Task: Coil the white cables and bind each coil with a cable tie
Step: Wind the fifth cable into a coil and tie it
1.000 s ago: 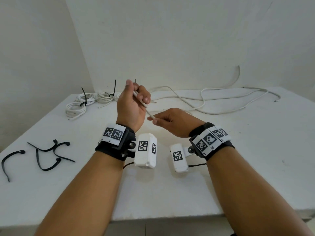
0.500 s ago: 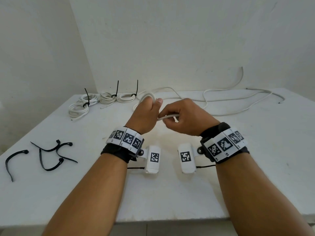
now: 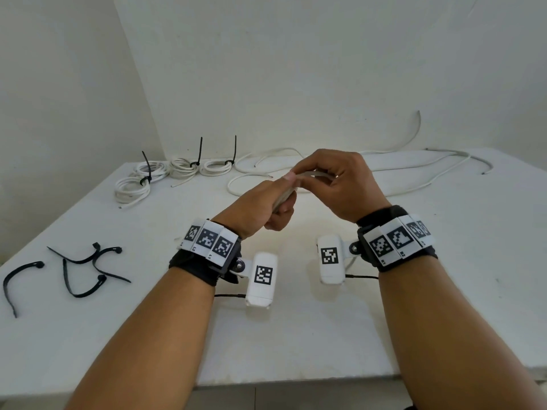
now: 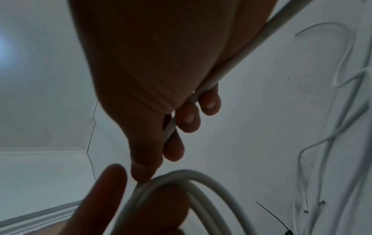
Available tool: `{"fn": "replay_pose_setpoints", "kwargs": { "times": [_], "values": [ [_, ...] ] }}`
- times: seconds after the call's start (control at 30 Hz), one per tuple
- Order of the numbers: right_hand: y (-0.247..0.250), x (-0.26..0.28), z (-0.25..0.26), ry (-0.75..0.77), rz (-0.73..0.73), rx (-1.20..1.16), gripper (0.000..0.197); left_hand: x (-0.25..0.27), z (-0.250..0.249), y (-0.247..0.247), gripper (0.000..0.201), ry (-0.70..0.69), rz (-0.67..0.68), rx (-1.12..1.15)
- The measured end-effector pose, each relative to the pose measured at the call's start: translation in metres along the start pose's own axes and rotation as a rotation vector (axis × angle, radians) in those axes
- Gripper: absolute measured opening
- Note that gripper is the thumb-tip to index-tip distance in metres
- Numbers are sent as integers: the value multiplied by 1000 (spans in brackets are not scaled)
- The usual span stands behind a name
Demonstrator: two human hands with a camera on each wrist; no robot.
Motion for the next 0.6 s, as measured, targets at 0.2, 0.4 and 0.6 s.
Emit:
{"fn": "replay_pose_setpoints", "kwargs": {
  "times": [0.2, 0.4, 0.6],
  "values": [
    [10, 5, -27, -130, -62, 4, 10, 7, -8, -3, 46, -69, 90, 312],
    [-4, 22, -67, -405, -2, -107, 21, 15, -36, 18, 47, -298, 103, 648],
    [-48, 29, -60, -439, 261, -132, 26, 16, -37, 56, 49, -436, -143, 812]
  ]
}}
Point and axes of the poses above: each hand's wrist, its own x-axis away from the middle knuckle, its own y-axis out of the back of the hand, z = x × y, the point moved 10 cm from there along -x, towards the middle knuckle, and after that the axes turned 7 degrees about y, right-handed, at the moved point
